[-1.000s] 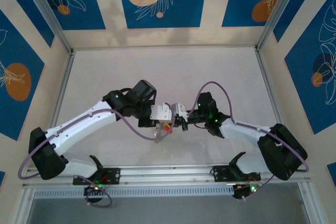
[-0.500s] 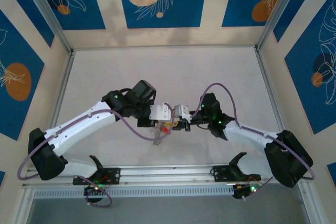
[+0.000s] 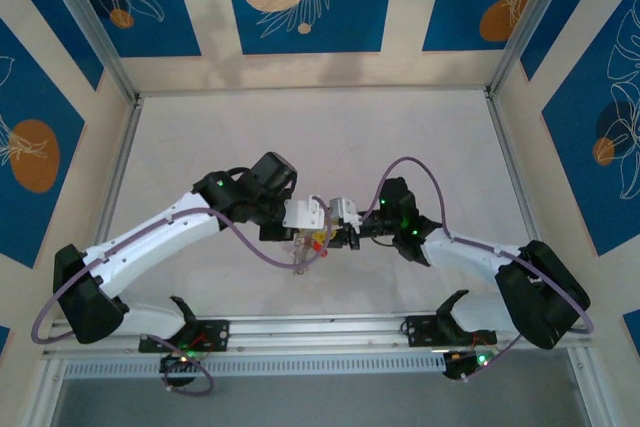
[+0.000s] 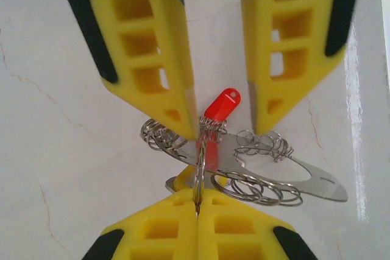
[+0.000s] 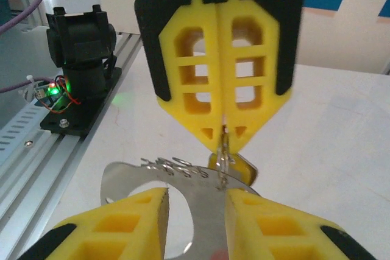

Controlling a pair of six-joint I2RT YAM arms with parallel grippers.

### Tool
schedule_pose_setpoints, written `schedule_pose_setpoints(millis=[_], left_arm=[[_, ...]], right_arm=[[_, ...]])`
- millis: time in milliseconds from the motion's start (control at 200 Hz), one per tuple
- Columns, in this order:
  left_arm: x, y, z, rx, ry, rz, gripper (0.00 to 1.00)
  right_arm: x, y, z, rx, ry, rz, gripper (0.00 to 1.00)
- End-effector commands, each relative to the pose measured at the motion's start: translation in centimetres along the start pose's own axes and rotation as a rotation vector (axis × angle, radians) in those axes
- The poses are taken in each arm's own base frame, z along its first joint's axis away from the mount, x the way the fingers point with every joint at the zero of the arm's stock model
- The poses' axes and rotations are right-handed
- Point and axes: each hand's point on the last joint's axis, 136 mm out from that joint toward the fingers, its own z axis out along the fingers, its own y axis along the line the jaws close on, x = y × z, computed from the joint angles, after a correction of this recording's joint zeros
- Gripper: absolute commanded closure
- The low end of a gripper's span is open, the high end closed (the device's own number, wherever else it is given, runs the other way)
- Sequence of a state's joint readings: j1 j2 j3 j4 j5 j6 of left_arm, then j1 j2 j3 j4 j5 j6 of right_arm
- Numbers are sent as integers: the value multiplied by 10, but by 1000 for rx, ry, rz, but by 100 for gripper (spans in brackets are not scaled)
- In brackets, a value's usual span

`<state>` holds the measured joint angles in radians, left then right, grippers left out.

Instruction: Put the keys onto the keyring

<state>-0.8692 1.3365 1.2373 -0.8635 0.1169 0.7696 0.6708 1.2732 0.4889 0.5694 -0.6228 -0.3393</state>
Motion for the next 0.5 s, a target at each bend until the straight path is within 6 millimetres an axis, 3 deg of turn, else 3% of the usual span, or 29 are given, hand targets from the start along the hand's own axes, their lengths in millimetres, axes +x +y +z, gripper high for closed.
schedule_pose_setpoints(millis=[0,140,495], left_arm=[[-10,1,-9,-5,-26,16,100],[-11,-1,-8,9,-29,18,100],[-17,-5,-7,38,-58,4,100]], right_arm=[[-10,-6,8,19,-20,-9,69],[-9,-9,11,35,-19,-3,75],[-11,-15,12,66,-26,-5,77]])
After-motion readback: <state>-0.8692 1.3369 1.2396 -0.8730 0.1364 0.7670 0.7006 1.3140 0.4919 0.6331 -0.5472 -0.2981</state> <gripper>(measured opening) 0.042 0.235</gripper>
